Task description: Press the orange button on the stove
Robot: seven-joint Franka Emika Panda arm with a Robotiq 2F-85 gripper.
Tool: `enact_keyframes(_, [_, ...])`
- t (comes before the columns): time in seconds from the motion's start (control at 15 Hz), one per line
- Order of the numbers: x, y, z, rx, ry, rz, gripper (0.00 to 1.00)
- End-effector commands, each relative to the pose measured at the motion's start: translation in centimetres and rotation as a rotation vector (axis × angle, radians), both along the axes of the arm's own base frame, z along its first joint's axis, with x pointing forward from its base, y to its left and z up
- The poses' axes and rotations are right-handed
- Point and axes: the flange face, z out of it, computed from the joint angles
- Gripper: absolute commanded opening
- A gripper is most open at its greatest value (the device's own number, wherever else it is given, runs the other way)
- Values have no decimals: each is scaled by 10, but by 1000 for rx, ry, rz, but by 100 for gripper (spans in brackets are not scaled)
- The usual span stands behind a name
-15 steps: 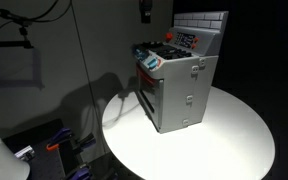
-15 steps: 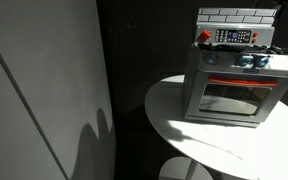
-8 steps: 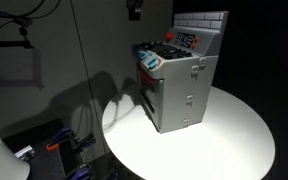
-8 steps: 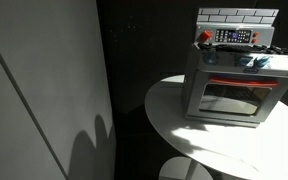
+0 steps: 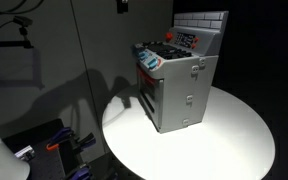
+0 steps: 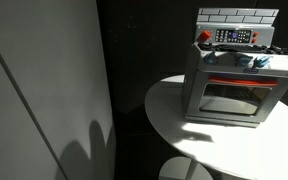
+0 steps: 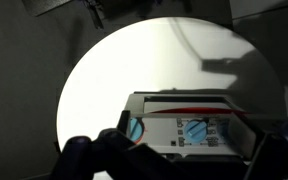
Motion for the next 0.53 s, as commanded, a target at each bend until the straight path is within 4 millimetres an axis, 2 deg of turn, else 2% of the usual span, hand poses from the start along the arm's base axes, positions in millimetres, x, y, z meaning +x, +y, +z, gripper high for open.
enact_keyframes(0.0, [-25,-6,14,18,-8,16,100])
enact_keyframes(0.07, [-27,-7,16,19,-12,15,100])
enact_keyframes(0.13, [-13,-3,10,1,-7,-1,100])
enact_keyframes(0.47, [-13,-2,8,-2,-3,0,100])
